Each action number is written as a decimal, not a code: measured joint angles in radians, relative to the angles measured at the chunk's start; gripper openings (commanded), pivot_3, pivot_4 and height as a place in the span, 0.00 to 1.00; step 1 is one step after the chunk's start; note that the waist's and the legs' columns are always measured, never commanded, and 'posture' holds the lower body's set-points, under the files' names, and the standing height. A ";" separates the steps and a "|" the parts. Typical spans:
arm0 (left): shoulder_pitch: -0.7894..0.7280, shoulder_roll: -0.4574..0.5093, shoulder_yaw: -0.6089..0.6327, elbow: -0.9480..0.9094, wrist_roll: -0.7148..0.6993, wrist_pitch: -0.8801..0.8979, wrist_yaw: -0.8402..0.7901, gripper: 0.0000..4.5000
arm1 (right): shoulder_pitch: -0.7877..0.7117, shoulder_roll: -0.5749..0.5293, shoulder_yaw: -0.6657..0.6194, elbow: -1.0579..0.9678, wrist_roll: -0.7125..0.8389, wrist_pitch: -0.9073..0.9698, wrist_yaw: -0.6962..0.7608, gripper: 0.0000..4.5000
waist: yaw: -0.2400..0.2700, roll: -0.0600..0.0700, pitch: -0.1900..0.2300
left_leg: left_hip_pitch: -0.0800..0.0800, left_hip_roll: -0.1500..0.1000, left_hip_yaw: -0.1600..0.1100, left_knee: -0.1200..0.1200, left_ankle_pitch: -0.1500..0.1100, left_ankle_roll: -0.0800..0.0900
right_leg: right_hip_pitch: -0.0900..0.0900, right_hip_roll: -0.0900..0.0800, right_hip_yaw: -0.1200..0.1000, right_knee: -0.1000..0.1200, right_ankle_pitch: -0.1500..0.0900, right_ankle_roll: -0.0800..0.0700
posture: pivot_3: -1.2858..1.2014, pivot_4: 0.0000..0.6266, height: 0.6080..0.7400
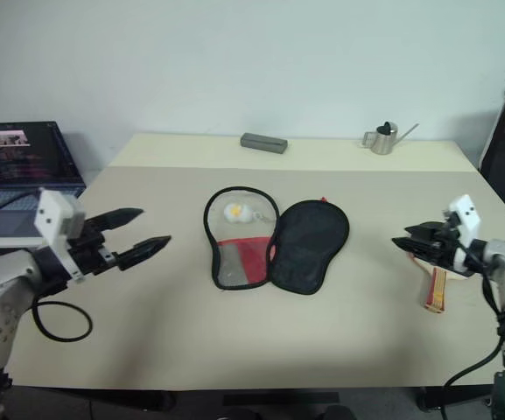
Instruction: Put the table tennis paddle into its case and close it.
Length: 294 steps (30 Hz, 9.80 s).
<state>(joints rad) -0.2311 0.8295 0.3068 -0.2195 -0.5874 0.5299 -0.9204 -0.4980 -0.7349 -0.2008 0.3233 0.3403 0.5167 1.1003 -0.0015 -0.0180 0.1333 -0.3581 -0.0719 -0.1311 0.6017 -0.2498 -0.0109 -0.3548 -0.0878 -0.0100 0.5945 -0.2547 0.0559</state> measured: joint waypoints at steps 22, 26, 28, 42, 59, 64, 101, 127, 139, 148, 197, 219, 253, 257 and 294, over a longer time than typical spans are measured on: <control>-0.171 0.086 -0.118 0.123 -0.017 0.066 -0.254 1.00 | -0.164 0.254 0.126 -0.011 0.008 0.383 -0.402 0.63 | -0.003 -0.002 -0.001 | -0.001 -0.001 -0.001 -0.001 0.000 0.000 | -0.006 0.002 -0.001 0.001 0.003 0.003 | 0.52 0.24 1.00; -0.196 0.087 -0.126 0.142 0.018 0.028 -0.248 1.00 | -0.210 0.298 0.160 0.073 -0.033 0.318 -0.433 0.63 | -0.006 -0.002 -0.001 | -0.002 -0.001 0.000 -0.002 0.001 -0.001 | -0.008 0.002 0.000 0.002 0.003 0.004 | 0.52 0.24 1.00; -0.206 0.086 -0.127 0.142 0.020 0.025 -0.248 1.00 | -0.249 0.319 0.166 0.115 -0.047 0.285 -0.448 0.63 | -0.008 -0.002 -0.001 | -0.002 -0.001 0.000 -0.002 0.001 -0.001 | -0.008 0.003 0.000 0.002 0.004 0.004 | 0.52 0.24 1.00; -0.195 0.086 -0.130 0.146 0.041 0.005 -0.247 1.00 | -0.301 0.342 0.188 0.248 -0.123 0.145 -0.494 0.63 | -0.028 -0.003 -0.001 | -0.002 -0.002 -0.001 -0.003 0.001 -0.001 | -0.009 0.005 0.000 0.003 0.004 0.005 | 0.52 0.24 1.00; -0.186 0.085 -0.130 0.146 0.054 -0.009 -0.233 1.00 | -0.297 0.381 0.187 0.310 -0.154 0.159 -0.580 0.63 | -0.030 -0.002 -0.001 | -0.002 -0.002 0.000 -0.003 0.002 -0.001 | -0.009 0.006 0.001 0.003 0.004 0.004 | 0.52 0.24 1.00; -0.181 0.085 -0.130 0.146 0.057 -0.010 -0.227 1.00 | -0.301 0.392 0.185 0.326 -0.161 0.147 -0.580 0.63 | -0.030 -0.002 -0.002 | -0.001 -0.002 0.000 -0.003 0.002 -0.001 | -0.009 0.006 0.001 0.004 0.004 0.004 | 0.52 0.24 1.00; -0.121 0.086 -0.130 0.102 0.061 -0.010 -0.229 1.00 | -0.560 0.337 0.324 0.716 -0.373 -0.136 -0.431 0.01 | -0.032 -0.003 -0.002 | 0.004 -0.002 0.000 -0.006 0.003 -0.003 | -0.009 0.007 0.003 0.009 0.005 0.002 | 0.52 0.24 1.00; -0.129 0.086 -0.169 0.101 0.064 -0.012 -0.230 1.00 | -0.676 0.382 0.380 0.911 -0.516 -0.344 -0.453 0.29 | -0.033 -0.003 -0.002 | 0.009 -0.002 0.000 -0.009 0.005 -0.006 | -0.008 0.007 0.004 0.013 0.004 0.000 | 0.52 0.24 1.00; -0.139 0.076 -0.193 0.102 0.064 -0.013 -0.228 1.00 | -0.707 0.373 0.318 0.921 -0.490 -0.354 -0.511 0.52 | -0.033 -0.003 -0.002 | 0.010 -0.001 0.000 -0.009 0.005 -0.006 | -0.008 0.008 0.004 0.014 0.003 -0.002 | 0.52 0.24 1.00; -0.186 0.037 -0.198 0.120 0.064 -0.014 -0.209 1.00 | -0.639 0.263 0.256 0.685 -0.413 -0.211 -0.369 0.60 | -0.030 -0.005 -0.002 | 0.008 -0.002 -0.001 -0.009 0.005 -0.006 | -0.009 0.007 0.003 0.015 0.002 -0.002 | 0.52 0.24 1.00; -0.587 -0.180 -0.477 0.387 0.193 -0.148 -0.516 1.00 | 0.170 0.524 -0.212 -0.481 -0.355 0.449 -1.126 0.99 | -0.035 -0.003 0.023 | -0.006 -0.003 0.003 0.011 0.008 -0.005 | -0.018 0.006 0.006 0.037 -0.004 0.007 | 0.52 0.24 1.00; -0.570 -0.159 -0.459 0.387 0.213 -0.161 -0.501 1.00 | 0.163 0.480 -0.160 -0.433 -0.346 0.408 -1.122 0.24 | -0.032 -0.001 0.025 | -0.008 -0.004 0.003 0.010 0.008 -0.005 | -0.021 0.006 0.007 0.037 -0.004 0.006 | 0.52 0.24 1.00; -0.410 0.030 -0.249 0.425 0.199 -0.167 -0.417 1.00 | -0.104 0.798 0.113 -0.660 -0.216 0.744 -1.170 0.24 | -0.037 0.000 0.027 | -0.023 -0.003 0.012 0.010 0.009 -0.006 | -0.050 0.007 0.020 0.053 -0.003 -0.001 | 0.52 0.24 1.00; -0.410 0.030 -0.248 0.425 0.199 -0.166 -0.413 1.00 | -0.084 0.829 0.158 -0.593 -0.236 0.692 -1.179 0.24 | -0.040 0.000 0.027 | -0.023 -0.003 0.013 0.010 0.009 -0.006 | -0.050 0.007 0.021 0.053 -0.003 -0.001 | 0.52 0.24 1.00; -0.401 0.030 -0.248 0.407 0.194 -0.163 -0.376 1.00 | -0.057 0.870 0.234 -0.362 -0.312 0.436 -1.209 0.81 | -0.055 -0.002 0.026 | -0.022 -0.003 0.015 0.011 0.009 -0.006 | -0.051 0.008 0.023 0.055 -0.002 -0.002 | 0.52 0.24 1.00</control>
<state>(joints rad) -0.6320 0.8598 0.0584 0.1871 -0.3936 0.3668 -1.2968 -0.5546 0.1349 0.0328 -0.0385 0.0287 0.9525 -0.1082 -0.0565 -0.0200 0.1595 -0.3804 -0.0744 -0.1159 0.6125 -0.2410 -0.0167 -0.4056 -0.0796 0.0131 0.6496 -0.2567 0.0544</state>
